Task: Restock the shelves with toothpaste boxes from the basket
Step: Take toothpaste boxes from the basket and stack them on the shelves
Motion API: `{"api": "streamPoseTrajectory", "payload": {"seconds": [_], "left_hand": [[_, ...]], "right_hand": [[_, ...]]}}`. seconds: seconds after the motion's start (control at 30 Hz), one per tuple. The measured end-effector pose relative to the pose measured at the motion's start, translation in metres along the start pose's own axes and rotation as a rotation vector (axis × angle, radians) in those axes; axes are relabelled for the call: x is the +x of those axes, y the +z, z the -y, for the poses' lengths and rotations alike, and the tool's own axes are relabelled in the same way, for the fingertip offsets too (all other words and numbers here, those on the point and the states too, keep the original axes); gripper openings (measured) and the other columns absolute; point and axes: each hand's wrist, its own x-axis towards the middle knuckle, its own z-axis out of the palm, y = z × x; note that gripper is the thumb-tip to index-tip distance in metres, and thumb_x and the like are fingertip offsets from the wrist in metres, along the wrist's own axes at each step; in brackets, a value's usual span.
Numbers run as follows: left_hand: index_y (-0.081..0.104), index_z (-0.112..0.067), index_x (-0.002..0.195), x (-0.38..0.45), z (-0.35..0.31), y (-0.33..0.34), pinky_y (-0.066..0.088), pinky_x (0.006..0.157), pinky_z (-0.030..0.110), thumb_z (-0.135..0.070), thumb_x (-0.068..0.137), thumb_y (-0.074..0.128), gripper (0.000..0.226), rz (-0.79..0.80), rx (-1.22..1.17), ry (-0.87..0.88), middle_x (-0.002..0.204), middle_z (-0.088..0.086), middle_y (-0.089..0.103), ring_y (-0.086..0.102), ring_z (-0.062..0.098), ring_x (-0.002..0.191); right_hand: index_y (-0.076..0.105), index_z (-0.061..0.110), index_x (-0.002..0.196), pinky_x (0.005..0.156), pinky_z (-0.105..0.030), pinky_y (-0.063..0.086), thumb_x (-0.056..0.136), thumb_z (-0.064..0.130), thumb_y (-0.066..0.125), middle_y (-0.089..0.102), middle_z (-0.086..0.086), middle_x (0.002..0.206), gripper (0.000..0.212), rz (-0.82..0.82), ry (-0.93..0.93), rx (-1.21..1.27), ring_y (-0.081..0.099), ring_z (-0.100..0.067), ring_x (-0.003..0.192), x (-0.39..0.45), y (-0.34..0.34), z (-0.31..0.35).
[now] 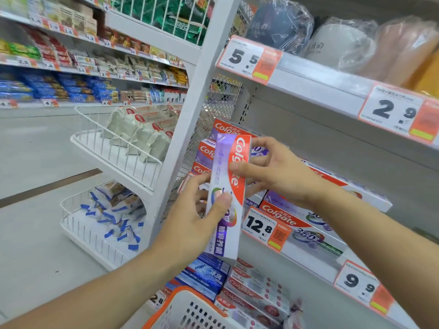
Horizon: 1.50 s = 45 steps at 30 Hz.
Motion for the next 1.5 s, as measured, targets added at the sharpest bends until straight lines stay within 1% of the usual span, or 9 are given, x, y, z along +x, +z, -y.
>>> {"api": "streamPoseTrajectory", "payload": {"seconds": [0.17, 0.3, 0.4, 0.57, 0.73, 1.0, 1.13, 1.37, 1.5], "left_hand": [[0.049, -0.03, 0.125, 0.006, -0.005, 0.006, 0.063, 0.065, 0.031, -0.045, 0.072, 0.066, 0.058, -0.096, -0.116, -0.02, 0.102, 0.002, 0.074, 0.076, 0.015, 0.081], [0.05, -0.033, 0.126, 0.014, -0.005, 0.01, 0.061, 0.067, 0.027, -0.043, 0.089, 0.058, 0.039, -0.196, -0.123, -0.016, 0.104, 0.003, 0.072, 0.075, 0.012, 0.08], [0.045, -0.043, 0.134, 0.023, -0.003, 0.0, 0.057, 0.076, 0.019, -0.035, 0.099, 0.053, 0.037, -0.15, 0.032, 0.085, 0.11, -0.007, 0.065, 0.069, 0.001, 0.091], [0.044, -0.039, 0.129, 0.034, 0.001, -0.012, 0.045, 0.07, 0.005, -0.016, 0.096, 0.061, 0.043, -0.22, 0.212, 0.124, 0.113, -0.016, 0.059, 0.06, -0.009, 0.094], [0.044, -0.017, 0.135, 0.088, -0.002, -0.015, 0.045, 0.1, 0.032, -0.023, 0.095, 0.064, 0.046, -0.301, 0.427, 0.208, 0.13, 0.002, 0.053, 0.055, 0.015, 0.117], [0.027, -0.011, 0.153, 0.139, 0.034, -0.008, 0.032, 0.117, 0.039, -0.03, 0.095, 0.063, 0.071, -0.234, 0.536, 0.238, 0.152, 0.007, 0.042, 0.039, 0.023, 0.141], [0.033, -0.015, 0.149, 0.15, 0.034, -0.009, 0.039, 0.112, 0.038, -0.035, 0.098, 0.059, 0.061, -0.218, 0.46, 0.228, 0.147, 0.001, 0.05, 0.047, 0.018, 0.135], [0.05, -0.023, 0.118, 0.167, 0.027, -0.009, 0.046, 0.07, 0.007, -0.03, 0.097, 0.062, 0.025, -0.156, 0.188, 0.156, 0.1, -0.02, 0.061, 0.058, -0.008, 0.086], [0.054, -0.014, 0.128, 0.169, 0.027, -0.016, 0.055, 0.088, 0.025, -0.022, 0.097, 0.063, 0.033, -0.084, 0.14, 0.169, 0.114, -0.003, 0.068, 0.065, 0.003, 0.094]], "right_hand": [[0.05, 0.021, 0.129, 0.078, -0.048, 0.061, 0.072, 0.036, 0.081, 0.076, -0.011, 0.1, 0.067, -0.064, -0.023, 0.028, 0.075, -0.028, 0.085, -0.014, 0.007, -0.014], [0.055, 0.042, 0.132, 0.068, -0.035, 0.059, 0.08, 0.021, 0.083, 0.072, -0.014, 0.106, 0.063, 0.006, -0.062, -0.109, 0.075, -0.024, 0.083, -0.019, 0.012, -0.015], [0.061, 0.039, 0.129, 0.079, -0.048, 0.061, 0.079, 0.015, 0.083, 0.073, -0.009, 0.107, 0.06, -0.142, -0.185, -0.245, 0.075, -0.026, 0.089, -0.006, -0.003, 0.001], [0.068, 0.036, 0.123, 0.101, -0.038, 0.051, 0.081, 0.017, 0.079, 0.072, 0.007, 0.115, 0.048, -0.312, -0.286, -0.652, 0.066, -0.01, 0.108, 0.023, -0.034, 0.019], [0.064, 0.028, 0.132, 0.103, -0.029, 0.044, 0.089, 0.02, 0.072, 0.064, 0.001, 0.134, 0.045, -0.352, -0.251, -0.826, 0.057, -0.02, 0.125, 0.051, -0.033, 0.013], [0.066, 0.023, 0.13, 0.095, -0.032, 0.046, 0.09, 0.03, 0.07, 0.068, -0.003, 0.124, 0.041, -0.308, -0.223, -1.056, 0.061, -0.024, 0.115, 0.059, -0.04, -0.004], [0.056, 0.027, 0.139, 0.097, -0.029, 0.042, 0.077, 0.04, 0.082, 0.063, 0.0, 0.132, 0.069, -0.21, -0.195, -1.137, 0.057, -0.023, 0.12, 0.059, -0.048, -0.003], [0.039, 0.034, 0.152, 0.098, -0.036, 0.052, 0.068, 0.048, 0.087, 0.067, 0.002, 0.131, 0.098, -0.159, -0.1, -1.294, 0.065, -0.024, 0.114, 0.061, -0.048, -0.001], [0.041, 0.031, 0.15, 0.094, -0.04, 0.054, 0.068, 0.053, 0.085, 0.071, 0.001, 0.123, 0.096, -0.168, -0.091, -1.328, 0.067, -0.024, 0.106, 0.061, -0.046, 0.002]]}}
